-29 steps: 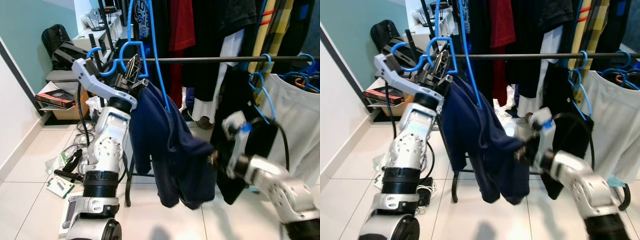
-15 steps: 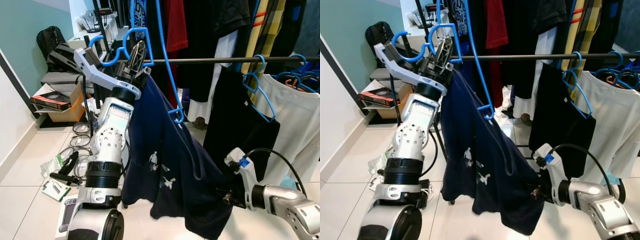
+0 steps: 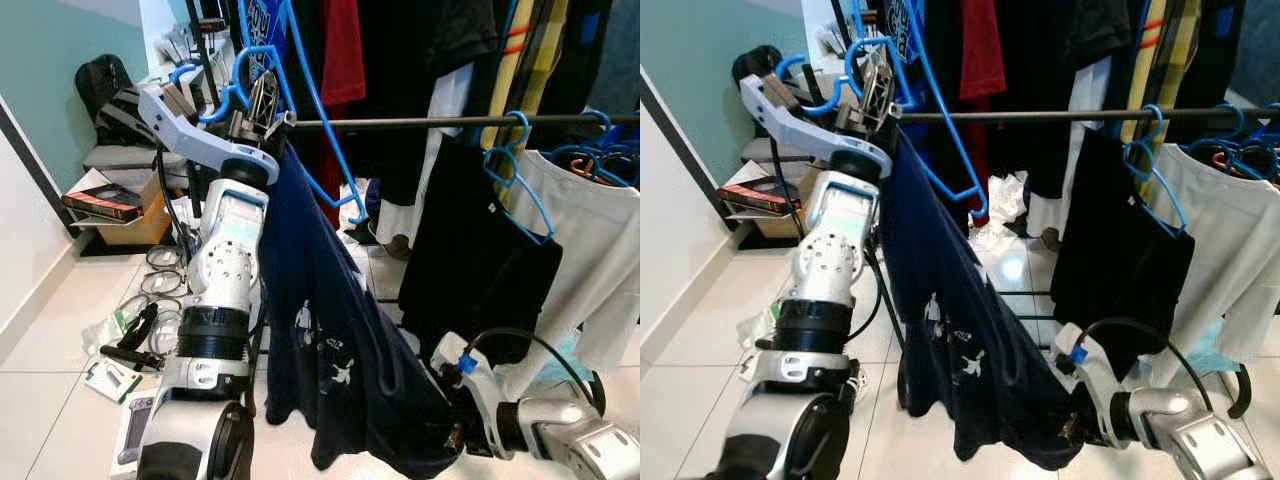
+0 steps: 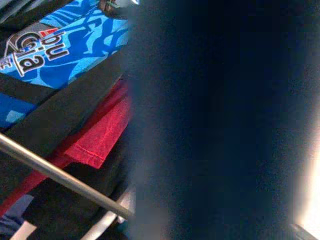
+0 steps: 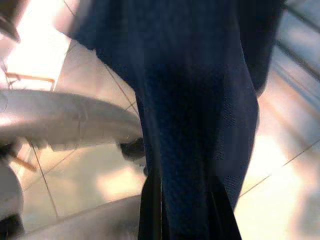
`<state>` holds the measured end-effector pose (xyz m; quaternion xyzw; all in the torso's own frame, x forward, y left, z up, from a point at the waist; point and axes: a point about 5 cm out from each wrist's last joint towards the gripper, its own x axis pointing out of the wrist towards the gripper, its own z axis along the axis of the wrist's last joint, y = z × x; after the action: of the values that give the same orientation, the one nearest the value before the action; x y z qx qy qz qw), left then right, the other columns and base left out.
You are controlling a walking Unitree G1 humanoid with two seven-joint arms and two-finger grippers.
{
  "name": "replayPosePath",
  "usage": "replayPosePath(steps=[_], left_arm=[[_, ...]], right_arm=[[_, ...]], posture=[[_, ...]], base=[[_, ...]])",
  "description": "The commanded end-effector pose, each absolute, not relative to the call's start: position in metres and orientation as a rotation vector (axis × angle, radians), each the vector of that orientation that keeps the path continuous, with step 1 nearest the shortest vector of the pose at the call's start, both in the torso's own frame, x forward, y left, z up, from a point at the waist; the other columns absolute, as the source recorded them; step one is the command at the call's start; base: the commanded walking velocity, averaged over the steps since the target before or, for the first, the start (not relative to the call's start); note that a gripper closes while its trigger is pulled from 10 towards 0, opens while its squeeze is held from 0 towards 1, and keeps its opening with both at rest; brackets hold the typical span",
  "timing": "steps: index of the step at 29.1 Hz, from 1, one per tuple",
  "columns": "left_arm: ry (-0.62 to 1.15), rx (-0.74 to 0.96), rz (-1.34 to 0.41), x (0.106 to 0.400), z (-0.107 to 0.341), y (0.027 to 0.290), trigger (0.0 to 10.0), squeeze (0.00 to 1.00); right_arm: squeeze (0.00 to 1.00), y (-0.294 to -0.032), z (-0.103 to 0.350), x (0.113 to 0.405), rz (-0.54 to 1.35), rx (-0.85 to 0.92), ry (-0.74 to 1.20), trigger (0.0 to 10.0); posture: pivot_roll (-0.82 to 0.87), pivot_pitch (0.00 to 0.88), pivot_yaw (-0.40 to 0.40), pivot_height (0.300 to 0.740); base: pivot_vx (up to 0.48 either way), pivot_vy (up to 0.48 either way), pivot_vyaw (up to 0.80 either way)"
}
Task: Hang hanger
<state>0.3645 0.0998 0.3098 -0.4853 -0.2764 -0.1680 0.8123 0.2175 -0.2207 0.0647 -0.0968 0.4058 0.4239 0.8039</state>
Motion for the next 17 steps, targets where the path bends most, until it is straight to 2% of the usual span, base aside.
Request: replayPosePath(steps=[1, 5, 7, 10, 11, 12, 14, 16, 17], left_arm=[[-0.708, -1.129, -0.344, 0.357, 0.331, 0.099, 10.0, 0.00], [-0.744, -1.122, -0.341, 0.360, 0.336, 0.111, 10.0, 0.00], [-0.768, -1.120, -0.345, 0.360, 0.339, 0.123, 10.0, 0.00], [-0.775, -1.116, -0.350, 0.360, 0.339, 0.127, 10.0, 0.00], [-0.777, -1.080, -0.380, 0.358, 0.339, 0.127, 10.0, 0.00], [-0.771, -0.930, -0.407, 0.357, 0.336, 0.123, 10.0, 0.00], [-0.771, -0.930, -0.407, 0.357, 0.336, 0.123, 10.0, 0.00], [-0.727, -0.720, -0.442, 0.358, 0.324, 0.116, 10.0, 0.00], [-0.727, -0.720, -0.442, 0.358, 0.324, 0.116, 10.0, 0.00]], right_arm=[[0.00, -0.234, 0.041, 0.196, 0.871, -0.213, 1.040, 0.0], [0.00, -0.240, 0.033, 0.187, 0.864, -0.228, 1.104, 0.0], [0.00, -0.252, 0.028, 0.178, 0.836, -0.249, 1.164, 0.0], [0.00, -0.257, 0.027, 0.177, 0.816, -0.261, 1.178, 0.0], [0.00, -0.261, 0.027, 0.178, 0.795, -0.274, 1.174, 0.0], [0.00, -0.264, 0.028, 0.185, 0.754, -0.289, 1.138, 0.0], [0.00, -0.264, 0.028, 0.185, 0.754, -0.289, 1.138, 0.0], [0.00, -0.265, 0.029, 0.198, 0.687, -0.299, 1.061, 0.0], [0.00, -0.265, 0.029, 0.198, 0.687, -0.299, 1.061, 0.0]], posture=[[-0.12, 0.000, 0.076, 0.740], [-0.12, 0.000, 0.076, 0.740], [-0.12, 0.000, 0.074, 0.740], [-0.12, 0.000, 0.075, 0.740], [-0.12, 0.000, 0.075, 0.740], [-0.12, 0.000, 0.075, 0.740], [-0.12, 0.000, 0.075, 0.740], [-0.13, 0.000, 0.079, 0.740], [-0.13, 0.000, 0.079, 0.740]], base=[[0.000, 0.000, 0.00], [0.000, 0.000, 0.00], [0.000, 0.000, 0.00], [0.000, 0.000, 0.00], [0.000, 0.000, 0.00], [0.000, 0.000, 0.00], [0.000, 0.000, 0.00], [0.000, 0.000, 0.00], [0.000, 0.000, 0.00]])
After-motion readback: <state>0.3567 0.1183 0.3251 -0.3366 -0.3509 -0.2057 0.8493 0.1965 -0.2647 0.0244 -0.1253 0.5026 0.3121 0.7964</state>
